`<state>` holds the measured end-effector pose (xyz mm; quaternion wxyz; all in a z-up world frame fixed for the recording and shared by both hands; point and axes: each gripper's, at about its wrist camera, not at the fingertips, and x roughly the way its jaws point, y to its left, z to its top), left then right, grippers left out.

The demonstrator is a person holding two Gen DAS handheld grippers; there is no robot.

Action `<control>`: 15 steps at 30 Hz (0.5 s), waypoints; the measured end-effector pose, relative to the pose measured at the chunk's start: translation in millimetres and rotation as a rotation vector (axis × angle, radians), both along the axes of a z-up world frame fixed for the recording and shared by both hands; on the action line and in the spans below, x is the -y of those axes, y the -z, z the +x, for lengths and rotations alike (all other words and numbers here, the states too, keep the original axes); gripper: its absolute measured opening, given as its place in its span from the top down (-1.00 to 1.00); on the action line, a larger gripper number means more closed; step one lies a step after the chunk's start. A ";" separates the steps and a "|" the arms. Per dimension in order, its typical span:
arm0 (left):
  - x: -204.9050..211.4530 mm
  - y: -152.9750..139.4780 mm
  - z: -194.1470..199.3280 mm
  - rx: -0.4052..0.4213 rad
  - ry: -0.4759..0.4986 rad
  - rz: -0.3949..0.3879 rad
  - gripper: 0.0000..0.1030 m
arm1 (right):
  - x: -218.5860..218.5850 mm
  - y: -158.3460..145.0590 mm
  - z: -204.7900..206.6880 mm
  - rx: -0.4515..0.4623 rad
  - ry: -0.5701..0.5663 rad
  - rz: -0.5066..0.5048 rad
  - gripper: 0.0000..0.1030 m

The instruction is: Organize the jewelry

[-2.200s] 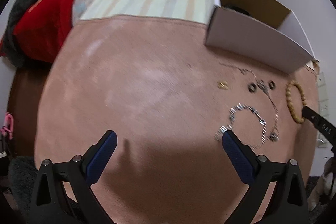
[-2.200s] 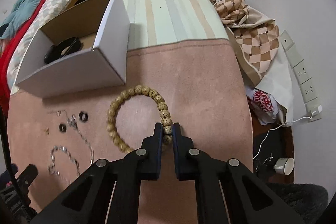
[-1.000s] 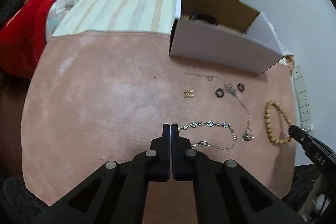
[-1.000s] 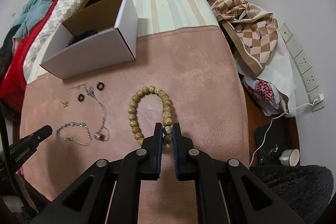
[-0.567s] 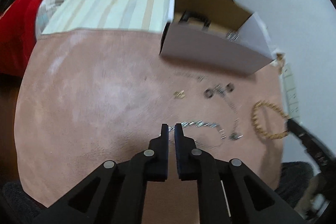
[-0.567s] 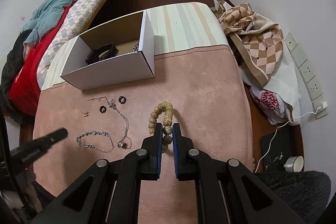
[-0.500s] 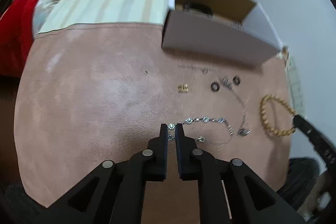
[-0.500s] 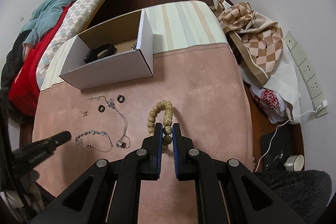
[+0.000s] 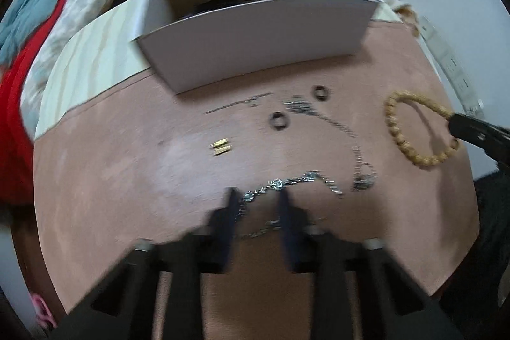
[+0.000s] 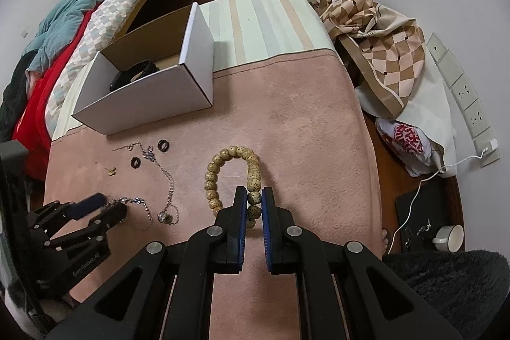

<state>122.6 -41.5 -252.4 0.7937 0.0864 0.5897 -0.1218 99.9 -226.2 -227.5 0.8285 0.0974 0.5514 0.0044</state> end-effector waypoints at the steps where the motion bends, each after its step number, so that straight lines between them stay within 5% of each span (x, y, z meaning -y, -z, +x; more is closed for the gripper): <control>1: 2.9 0.3 -1.2 0.000 0.006 0.001 0.96 | 0.7 2.0 0.5 -0.004 0.003 0.001 0.82; 15: -36.7 -49.5 -2.6 0.038 -0.190 -0.242 1.00 | 11.8 -5.5 2.9 0.021 0.030 0.031 0.82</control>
